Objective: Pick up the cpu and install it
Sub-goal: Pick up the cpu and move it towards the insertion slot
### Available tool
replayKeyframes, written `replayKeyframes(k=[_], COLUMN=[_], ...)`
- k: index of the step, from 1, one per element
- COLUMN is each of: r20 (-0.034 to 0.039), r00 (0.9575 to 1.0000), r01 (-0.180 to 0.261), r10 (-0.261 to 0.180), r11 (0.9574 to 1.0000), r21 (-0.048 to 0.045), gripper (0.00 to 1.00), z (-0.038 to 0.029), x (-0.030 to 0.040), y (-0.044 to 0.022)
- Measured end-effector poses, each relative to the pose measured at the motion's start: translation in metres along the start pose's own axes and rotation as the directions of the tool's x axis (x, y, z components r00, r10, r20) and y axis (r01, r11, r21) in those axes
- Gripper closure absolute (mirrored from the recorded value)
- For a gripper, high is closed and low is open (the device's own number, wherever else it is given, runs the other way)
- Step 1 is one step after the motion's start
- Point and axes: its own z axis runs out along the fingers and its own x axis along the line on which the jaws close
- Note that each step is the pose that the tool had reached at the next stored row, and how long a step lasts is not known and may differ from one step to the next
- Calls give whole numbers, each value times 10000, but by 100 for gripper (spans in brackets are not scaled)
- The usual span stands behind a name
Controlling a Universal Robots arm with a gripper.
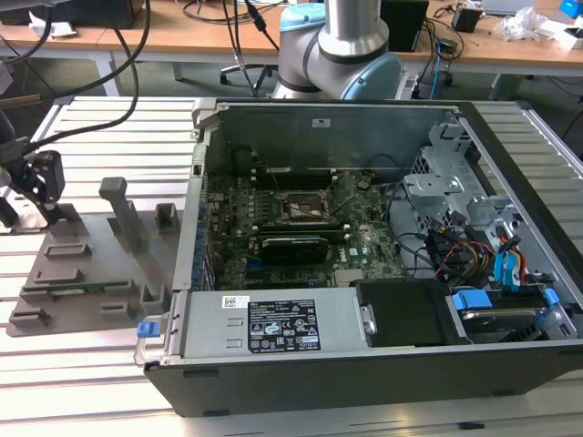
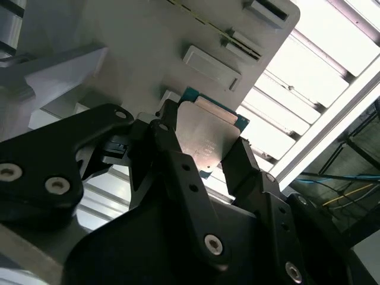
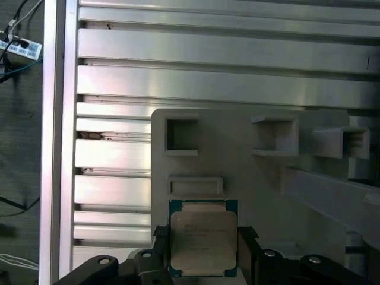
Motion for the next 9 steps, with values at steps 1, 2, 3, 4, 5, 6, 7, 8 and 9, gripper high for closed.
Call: replayKeyframes(k=[1,2,3,4,5,6,7,8,9], r20=[1,1,0,1,0,1,1,1,1], r00=[10000,10000,10000,10000,10000,10000,10000,10000,10000], r01=[0,0,0,0,0,0,0,0,0], r10=[0,0,0,0,0,0,0,0,0], r11=[10000,10000,10000,10000,10000,10000,10000,10000,10000], r21=[0,0,0,0,0,-1,0,0,0], gripper=[45,45,45,45,45,45,45,45,45], z=[-5,-12,-19,-28,-35,-43,-49,-64,-80], x=[0,0,0,-1,-1,-1,-1,-1,-2], y=[0,-1,-1,-1,-1,-1,-2,-2,-3])
